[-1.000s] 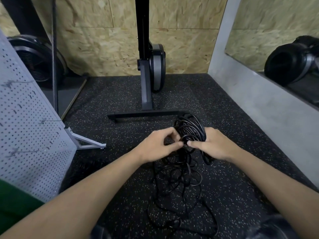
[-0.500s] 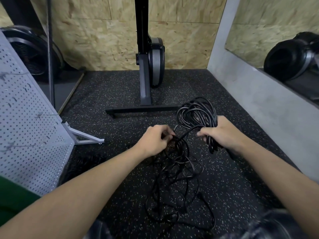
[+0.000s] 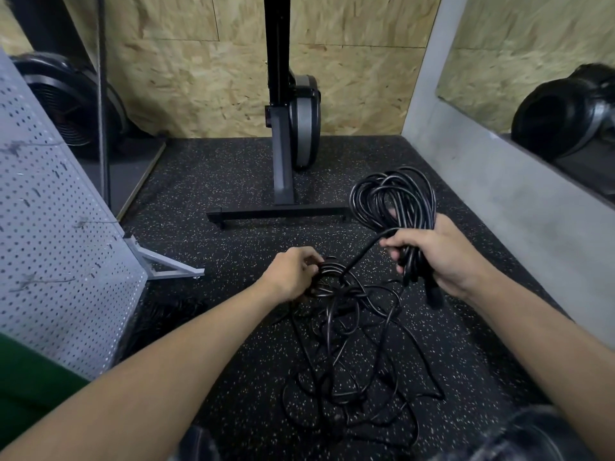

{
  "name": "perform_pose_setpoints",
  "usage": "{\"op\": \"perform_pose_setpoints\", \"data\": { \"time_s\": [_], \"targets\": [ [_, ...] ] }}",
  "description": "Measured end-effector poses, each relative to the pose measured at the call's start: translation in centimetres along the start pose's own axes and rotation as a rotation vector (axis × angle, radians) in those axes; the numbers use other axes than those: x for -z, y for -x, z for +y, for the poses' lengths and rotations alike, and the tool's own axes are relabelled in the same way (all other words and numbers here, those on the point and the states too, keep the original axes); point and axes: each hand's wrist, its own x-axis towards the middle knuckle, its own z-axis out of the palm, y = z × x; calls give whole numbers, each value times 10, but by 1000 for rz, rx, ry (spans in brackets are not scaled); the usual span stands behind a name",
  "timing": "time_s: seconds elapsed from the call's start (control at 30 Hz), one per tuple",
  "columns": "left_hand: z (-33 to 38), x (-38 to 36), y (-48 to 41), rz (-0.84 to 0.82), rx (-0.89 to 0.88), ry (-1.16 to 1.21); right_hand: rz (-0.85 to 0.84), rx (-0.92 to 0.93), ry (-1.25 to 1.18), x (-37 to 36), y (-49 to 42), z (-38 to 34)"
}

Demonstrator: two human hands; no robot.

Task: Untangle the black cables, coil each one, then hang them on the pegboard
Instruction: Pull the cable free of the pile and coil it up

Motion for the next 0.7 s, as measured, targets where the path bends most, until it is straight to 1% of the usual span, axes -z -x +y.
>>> {"op": "perform_pose_setpoints", "data": {
  "time_s": [0.07,0.2,0.27,0.37,0.43,0.53,0.7],
  "targets": [
    [0,3,5,-92,-70,69,-1,-20,-37,1,0,1],
    [12,6,14,-209,-166,34,-44,-33,-45,-2,2,1],
    [16,2,15,-218,-205,-81,-90,-24,1,-3,4,1],
    [11,-4,12,-259,-205,-237,-138,-5,76,-3,7,1],
    [6,-5,9,-276,-231,-271,-138,-5,93,-2,7,2],
    [3,-5,6,-250,-237,-265,-118,-1,139,0,6,5],
    [-5,-13,1,-292,-206,-341,-97,46,369,0,3,5]
  ]
}}
